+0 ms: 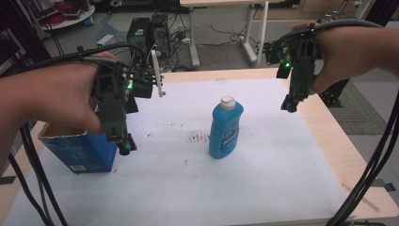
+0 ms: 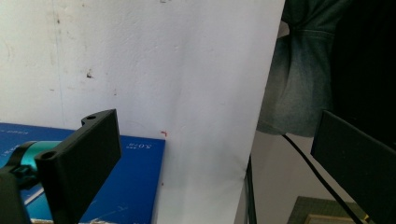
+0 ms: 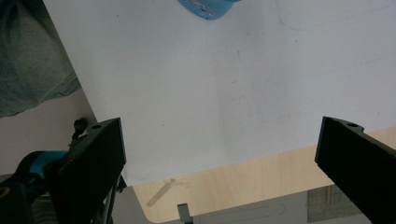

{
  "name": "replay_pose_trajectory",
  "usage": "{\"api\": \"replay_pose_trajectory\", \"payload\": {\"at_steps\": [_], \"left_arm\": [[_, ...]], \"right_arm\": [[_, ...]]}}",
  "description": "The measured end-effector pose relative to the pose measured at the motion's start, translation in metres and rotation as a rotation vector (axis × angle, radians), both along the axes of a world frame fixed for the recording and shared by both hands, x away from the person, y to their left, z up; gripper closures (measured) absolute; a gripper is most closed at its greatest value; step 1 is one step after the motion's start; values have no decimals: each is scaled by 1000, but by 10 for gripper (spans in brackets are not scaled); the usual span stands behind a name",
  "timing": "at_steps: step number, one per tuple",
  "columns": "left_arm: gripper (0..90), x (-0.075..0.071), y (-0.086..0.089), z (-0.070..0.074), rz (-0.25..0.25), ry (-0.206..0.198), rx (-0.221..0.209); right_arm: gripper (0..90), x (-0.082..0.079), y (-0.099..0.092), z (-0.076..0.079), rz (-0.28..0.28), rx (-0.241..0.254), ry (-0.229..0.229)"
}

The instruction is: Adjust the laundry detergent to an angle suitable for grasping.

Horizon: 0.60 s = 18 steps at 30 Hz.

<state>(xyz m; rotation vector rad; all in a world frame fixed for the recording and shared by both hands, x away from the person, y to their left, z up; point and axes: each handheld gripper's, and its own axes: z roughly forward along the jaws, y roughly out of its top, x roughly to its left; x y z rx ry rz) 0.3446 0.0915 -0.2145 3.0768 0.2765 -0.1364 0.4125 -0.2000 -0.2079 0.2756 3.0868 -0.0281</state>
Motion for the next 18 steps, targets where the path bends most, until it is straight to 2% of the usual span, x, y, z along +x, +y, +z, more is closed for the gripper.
{"api": "replay_pose_trajectory", "payload": {"at_steps": [9, 18], "left_arm": [[17, 0, -1, 2, 1, 1, 10], [17, 1, -2, 3, 2, -2, 20]], "right_arm": [[8, 1, 3, 1, 15, -5, -1], [8, 0, 1, 2, 2, -9, -10]]}}
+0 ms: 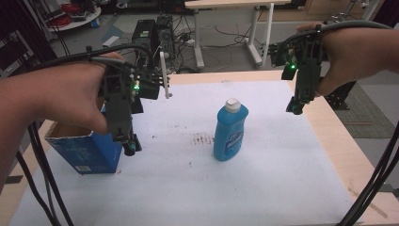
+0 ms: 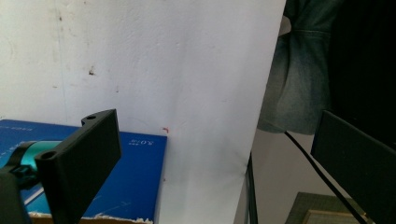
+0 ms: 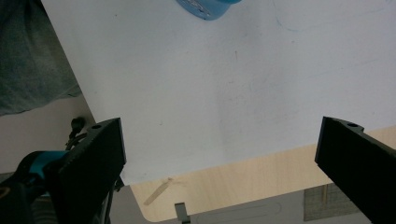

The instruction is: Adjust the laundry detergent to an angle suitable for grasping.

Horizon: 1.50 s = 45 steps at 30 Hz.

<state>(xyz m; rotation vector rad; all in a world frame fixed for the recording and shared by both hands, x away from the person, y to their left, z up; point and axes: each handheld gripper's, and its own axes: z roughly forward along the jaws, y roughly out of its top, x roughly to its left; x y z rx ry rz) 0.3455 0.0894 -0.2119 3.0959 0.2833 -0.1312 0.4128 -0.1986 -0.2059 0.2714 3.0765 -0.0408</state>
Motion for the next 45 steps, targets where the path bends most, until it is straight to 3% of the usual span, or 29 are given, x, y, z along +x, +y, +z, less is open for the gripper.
{"api": "replay_pose_trajectory", "payload": {"at_steps": [14, 17, 19, 20, 26, 31, 32, 34, 39, 45], "left_arm": [[17, -8, -6, 2, 17, -8, 0], [17, -10, -8, 2, 47, -7, -9], [17, -12, -12, 2, 102, -41, -17], [17, -12, -12, 2, 102, -41, -17], [17, -14, -18, 3, 178, -41, -91], [17, -13, -24, 2, 258, -70, -112], [17, -13, -26, 2, 293, -85, -131], [17, -12, -28, 3, 318, -96, -150], [17, -10, -33, 2, 360, -117, -189], [17, -8, -40, -3, 386, -113, -230]], "right_arm": [[8, -10, -3, 2, 7, 2, -17], [8, -10, -4, 2, 9, -3, -18], [8, -11, -5, 3, 14, -4, -22], [8, -11, -5, 3, 15, 1, -24], [8, -13, -8, 5, 14, 8, -29], [8, -14, -11, 6, 16, 4, -34], [8, -14, -11, 5, 8, 4, -35], [8, -14, -12, 6, 8, 4, -34], [8, -15, -12, 7, 7, 10, -33], [8, -15, -12, 7, 5, 10, -36]]}}
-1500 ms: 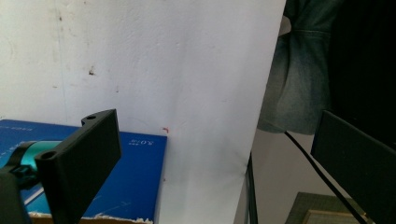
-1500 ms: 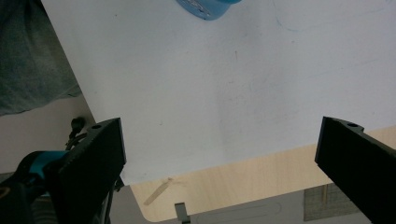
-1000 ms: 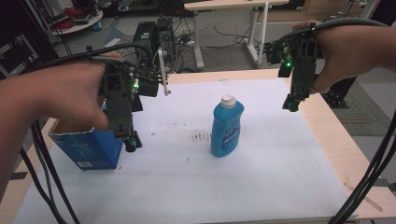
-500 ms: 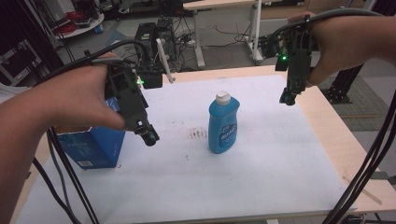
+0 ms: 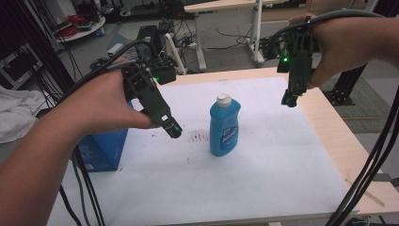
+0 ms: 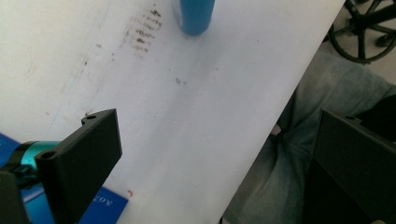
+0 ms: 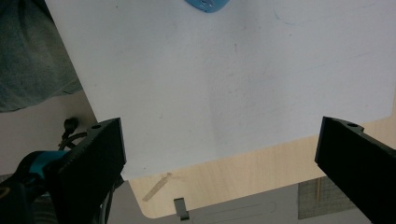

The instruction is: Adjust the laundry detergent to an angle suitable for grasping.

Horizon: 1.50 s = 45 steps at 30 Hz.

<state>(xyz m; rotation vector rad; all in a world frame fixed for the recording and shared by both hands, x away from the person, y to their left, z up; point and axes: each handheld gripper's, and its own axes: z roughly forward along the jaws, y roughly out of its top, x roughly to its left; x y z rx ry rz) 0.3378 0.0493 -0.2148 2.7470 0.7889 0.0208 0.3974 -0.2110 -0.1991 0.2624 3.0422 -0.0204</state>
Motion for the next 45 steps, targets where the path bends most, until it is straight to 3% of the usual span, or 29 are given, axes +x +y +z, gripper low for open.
{"api": "replay_pose_trajectory", "payload": {"at_steps": [11, 13, 23, 27, 31, 45], "left_arm": [[17, 6, -9, -3, 68, -43, -98], [17, 10, -12, -8, 92, -59, -141], [17, 22, -26, -34, 74, -112, -218], [17, 27, -34, -42, 74, -127, -236], [17, 32, -44, -48, 71, -117, -250], [17, 51, -77, -61, 81, -103, -227]], "right_arm": [[8, -1, -1, 2, -4, -4, -1], [8, -1, -2, 2, -4, -5, -1], [8, 1, -4, 2, -9, -8, -7], [8, 3, -5, 1, -6, -9, -8], [8, 4, -5, -1, -18, -9, -4], [8, 8, -7, -4, -16, -10, 1]]}}
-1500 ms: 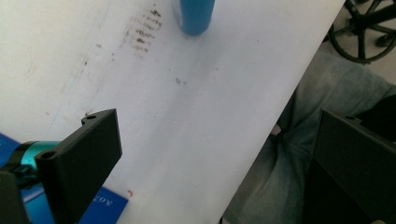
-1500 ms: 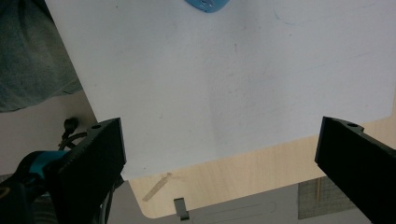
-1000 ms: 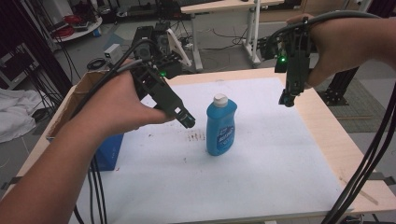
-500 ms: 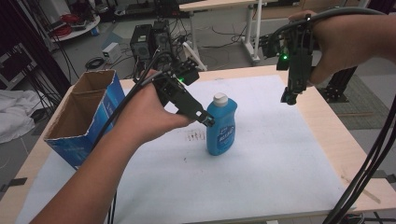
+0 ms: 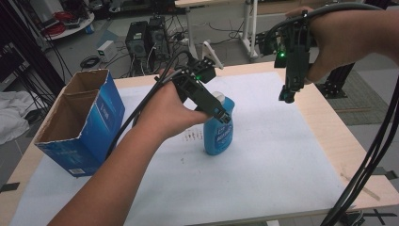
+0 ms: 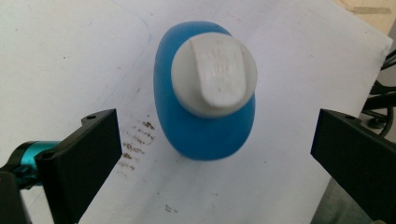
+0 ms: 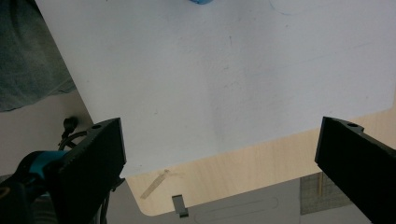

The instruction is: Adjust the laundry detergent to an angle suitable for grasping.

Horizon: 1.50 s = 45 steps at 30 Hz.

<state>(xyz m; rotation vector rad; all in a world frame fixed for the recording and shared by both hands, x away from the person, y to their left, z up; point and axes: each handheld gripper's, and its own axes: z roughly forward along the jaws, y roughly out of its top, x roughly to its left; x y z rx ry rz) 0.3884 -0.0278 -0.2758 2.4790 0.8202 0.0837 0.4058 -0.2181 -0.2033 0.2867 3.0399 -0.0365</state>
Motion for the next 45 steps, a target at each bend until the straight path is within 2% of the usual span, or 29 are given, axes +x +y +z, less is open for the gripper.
{"api": "replay_pose_trajectory", "payload": {"at_steps": [9, 18, 20, 29, 30, 36, 45], "left_arm": [[17, 8, -22, -9, 0, -11, 28], [17, 15, -36, -21, -8, -2, 90], [17, 16, -37, -23, -12, -1, 103], [25, 20, -38, -28, 5, 7, 117], [26, 21, -38, -28, 0, 5, 134], [78, 21, -38, -28, 5, 6, 140], [106, 21, -38, -28, 12, 2, 154]], "right_arm": [[8, 0, -3, 0, -8, -1, 0], [8, -1, -4, 0, -10, 2, 0], [8, -1, -4, 0, -10, 2, 0], [8, -1, -5, -1, -16, 1, 1], [8, -1, -5, -1, -18, 0, 0], [8, 0, -4, -2, -13, 1, 1], [8, 0, -4, -3, -14, -6, 4]]}}
